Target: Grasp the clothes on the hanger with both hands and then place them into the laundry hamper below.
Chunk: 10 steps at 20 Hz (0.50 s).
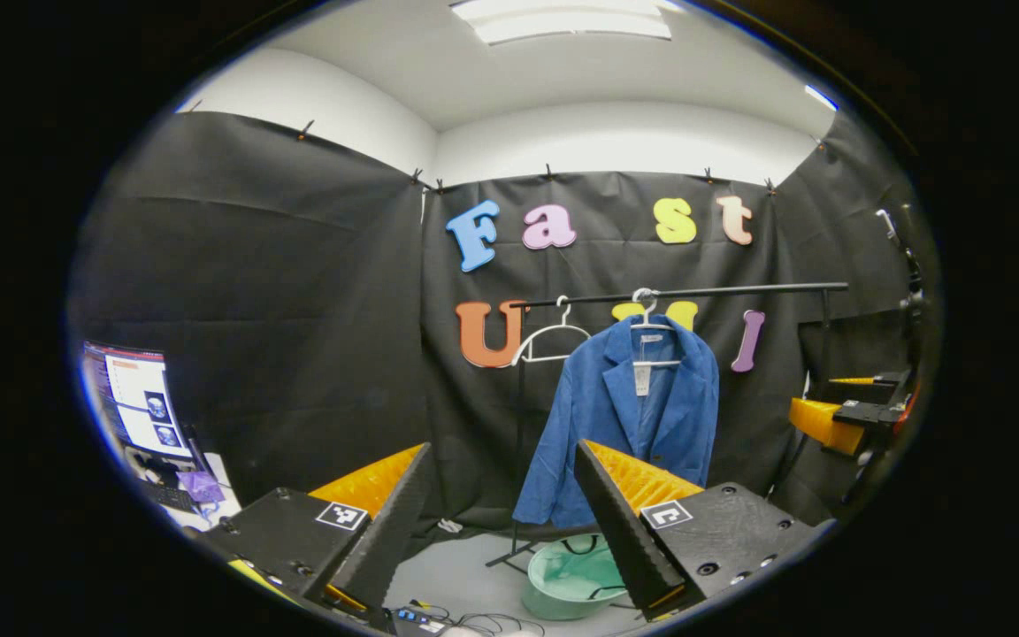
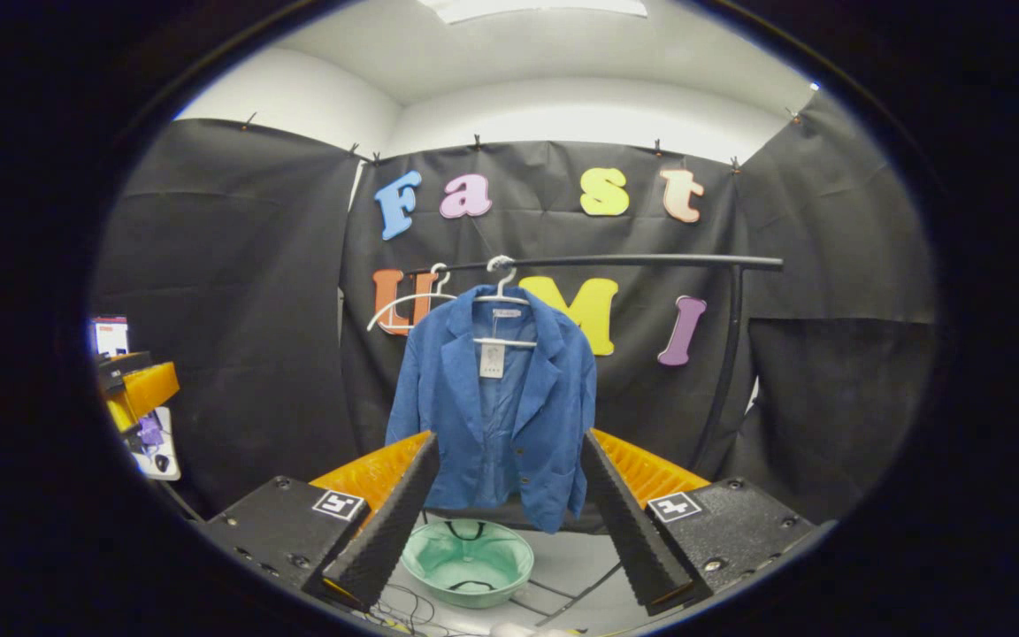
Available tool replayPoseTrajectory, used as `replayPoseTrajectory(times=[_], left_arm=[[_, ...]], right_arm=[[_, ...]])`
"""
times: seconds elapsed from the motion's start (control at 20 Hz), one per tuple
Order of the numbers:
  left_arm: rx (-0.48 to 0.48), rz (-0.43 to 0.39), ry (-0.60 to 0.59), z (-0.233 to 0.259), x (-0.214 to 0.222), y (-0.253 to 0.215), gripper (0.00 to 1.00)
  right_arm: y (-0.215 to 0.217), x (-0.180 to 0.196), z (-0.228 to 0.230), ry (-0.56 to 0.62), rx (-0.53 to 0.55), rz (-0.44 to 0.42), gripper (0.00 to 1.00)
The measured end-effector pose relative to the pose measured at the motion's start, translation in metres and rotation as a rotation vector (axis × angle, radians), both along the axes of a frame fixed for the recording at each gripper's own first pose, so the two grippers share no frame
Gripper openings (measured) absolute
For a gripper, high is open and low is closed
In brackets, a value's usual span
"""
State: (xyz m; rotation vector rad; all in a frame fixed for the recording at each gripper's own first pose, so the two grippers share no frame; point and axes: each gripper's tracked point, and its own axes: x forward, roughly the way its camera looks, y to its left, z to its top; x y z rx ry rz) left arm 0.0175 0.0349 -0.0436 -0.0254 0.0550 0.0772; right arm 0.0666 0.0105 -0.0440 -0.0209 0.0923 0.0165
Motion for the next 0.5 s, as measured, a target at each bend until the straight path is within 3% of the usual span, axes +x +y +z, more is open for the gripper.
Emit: replayPoseTrajectory(times=[0.2, 0.5], left_arm=[[-0.027, -0.003, -0.021, 0.005, 0.043, -0.028, 1.0], [0.02, 0.006, -0.038, 0.009, 0.108, -0.064, 0.98]], right_arm=[[-0.019, 0.068, -0.013, 0.001, 0.007, 0.014, 1.0], [-0.037, 0.189, -0.033, 0.022, -0.006, 0.044, 1.0]])
